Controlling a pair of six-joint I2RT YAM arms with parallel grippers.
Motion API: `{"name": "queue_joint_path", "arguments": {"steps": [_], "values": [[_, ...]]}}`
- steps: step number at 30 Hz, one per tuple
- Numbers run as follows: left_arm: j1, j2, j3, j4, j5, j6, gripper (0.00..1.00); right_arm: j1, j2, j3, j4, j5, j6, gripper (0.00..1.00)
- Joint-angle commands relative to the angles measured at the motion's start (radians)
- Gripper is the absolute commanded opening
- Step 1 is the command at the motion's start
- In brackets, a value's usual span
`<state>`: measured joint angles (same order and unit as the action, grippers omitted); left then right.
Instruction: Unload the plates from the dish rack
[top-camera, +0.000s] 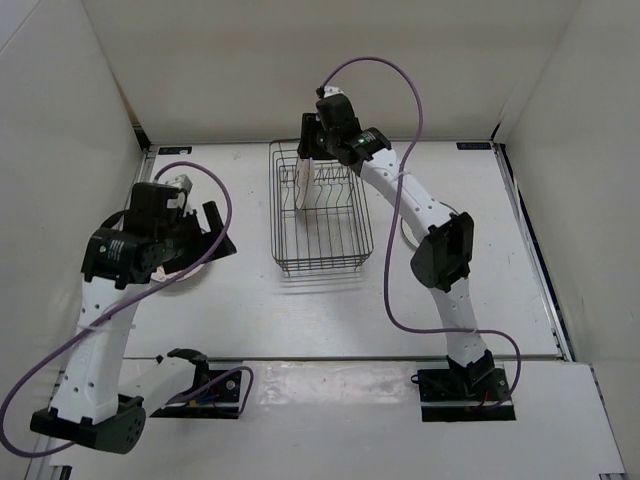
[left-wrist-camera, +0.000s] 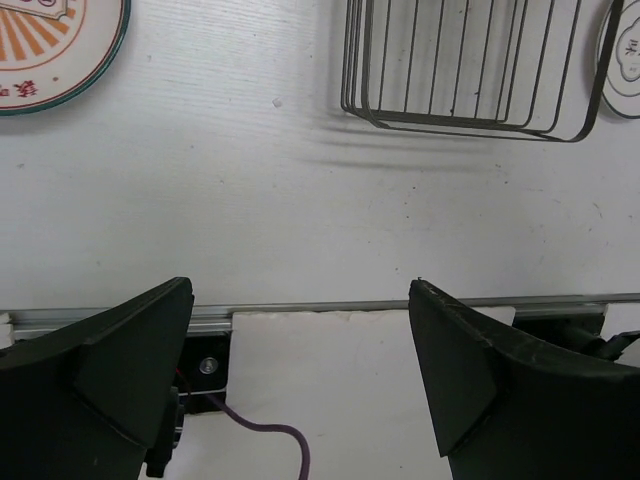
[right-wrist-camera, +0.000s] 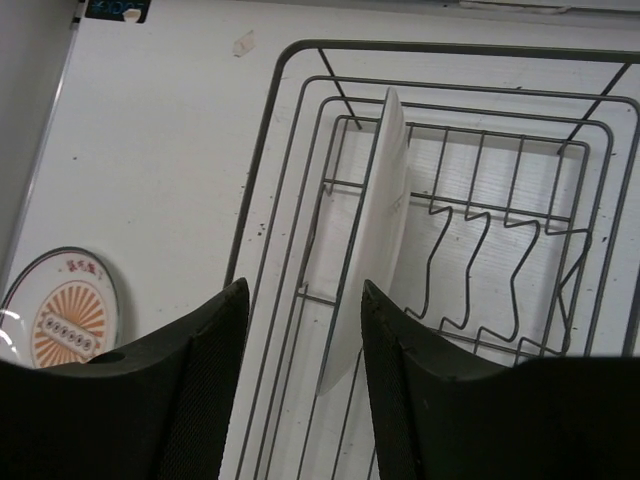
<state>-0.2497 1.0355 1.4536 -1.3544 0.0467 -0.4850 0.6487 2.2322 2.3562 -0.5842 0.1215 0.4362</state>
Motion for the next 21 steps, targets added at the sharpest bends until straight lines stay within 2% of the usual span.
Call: {"name": "queue_joint_path", "arguments": {"steps": [1, 4, 9, 12, 17, 21], "values": [[0.029, -0.045, -0.006, -0.009, 0.05, 0.068, 1.0, 0.015, -0.003, 0.005, 0.053, 0.069, -0.078, 0.52], [0.03, -0.063, -0.028, -0.006, 0.112, 0.109, 1.0, 0.025, 0.001, -0.006, 0.072, 0.104, -0.129, 0.52], [0.041, -0.065, -0.056, 0.003, 0.107, 0.123, 1.0, 0.028, 0.015, -0.012, 0.073, 0.158, -0.159, 0.52], [0.041, -0.051, -0.052, -0.014, 0.111, 0.125, 1.0, 0.035, 0.036, -0.014, 0.073, 0.176, -0.195, 0.47], [0.043, -0.064, -0.067, 0.001, 0.124, 0.141, 1.0, 0.083, 0.052, -0.038, 0.107, 0.305, -0.324, 0.46], [0.043, -0.075, -0.067, -0.008, 0.124, 0.152, 1.0, 0.097, 0.098, -0.015, 0.107, 0.374, -0.344, 0.46]]}}
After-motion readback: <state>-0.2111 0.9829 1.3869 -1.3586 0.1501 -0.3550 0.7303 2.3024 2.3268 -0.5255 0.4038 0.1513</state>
